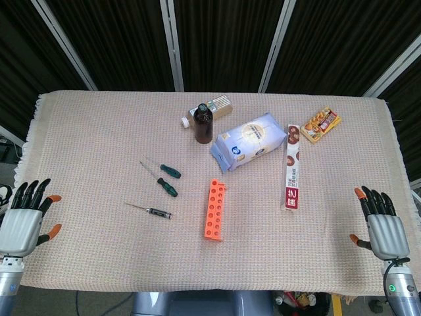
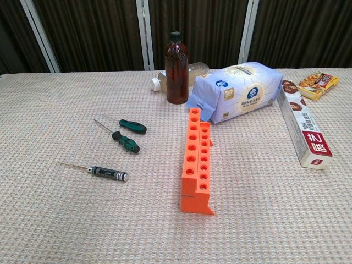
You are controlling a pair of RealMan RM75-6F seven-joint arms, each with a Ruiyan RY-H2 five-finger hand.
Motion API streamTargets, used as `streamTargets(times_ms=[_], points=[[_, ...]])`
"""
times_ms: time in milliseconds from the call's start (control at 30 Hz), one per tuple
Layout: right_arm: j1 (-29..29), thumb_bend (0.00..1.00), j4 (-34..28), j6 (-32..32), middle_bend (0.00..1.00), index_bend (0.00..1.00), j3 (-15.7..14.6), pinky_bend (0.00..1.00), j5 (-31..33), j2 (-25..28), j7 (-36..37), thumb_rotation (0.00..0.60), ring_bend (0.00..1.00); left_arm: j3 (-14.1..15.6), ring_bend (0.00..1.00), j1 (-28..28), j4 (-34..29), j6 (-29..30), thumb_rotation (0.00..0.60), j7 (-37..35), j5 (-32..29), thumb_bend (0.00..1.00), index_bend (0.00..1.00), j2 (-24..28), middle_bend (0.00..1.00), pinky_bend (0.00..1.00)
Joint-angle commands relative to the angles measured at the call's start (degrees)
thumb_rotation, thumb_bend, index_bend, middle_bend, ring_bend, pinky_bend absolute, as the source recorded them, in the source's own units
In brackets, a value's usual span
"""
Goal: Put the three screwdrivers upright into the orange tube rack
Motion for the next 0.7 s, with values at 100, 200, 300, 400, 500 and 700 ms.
streamTargets(times_ms=[100,200,300,400,500,700], points=[[-0.08,0.00,-0.13,0.91,0.02,0.00,0.26,0.02,-0.48,-0.15,0.16,0.600,0.00,-0.28,0.00,0.15,0.35,0.87,0.600,-0.76,0.59,0.19,0.31,-0.47,0.04,0.00],[-0.31,0.00,0.29,2.40,0.03,0.00,0.35,0.02,-1.55,-0.45,0.68,0.600,0.00,-0.36,0.00,0.44,0.27,1.83,0.600,-2.45,1.21,0.19,0.33,-0.47,0.05,0.01],[-0.61,0.00,0.54,3.28,0.04,0.00,0.34,0.02,-2.02,-0.58,1.43,0.600,0.00,-0.51,0.03,0.80,0.81,3.18,0.600,-4.85,1.99,0.19,0.37,-0.95,0.07,0.02],[-1.06,0.00,1.38,5.02,0.04,0.00,0.59,0.02,-2.67,-1.33,2.35,0.600,0.00,-0.51,0.04,1.15,1.66,3.96,0.600,-6.55,2.31,0.19,0.37,-1.31,0.08,0.02],[-1.37,0.00,2.47,6.38,0.04,0.00,0.72,0.02,-3.35,-2.11,3.28,0.600,0.00,-0.39,0.04,1.35,2.10,3.91,0.600,-6.75,2.18,0.19,0.38,-1.07,0.09,0.03],[-1.33,0.00,3.10,6.86,0.04,0.00,0.62,0.02,-4.22,-2.37,4.07,0.600,0.00,-0.09,0.04,1.36,1.02,3.63,0.600,-6.17,2.66,0.19,0.38,-0.04,0.09,0.03]])
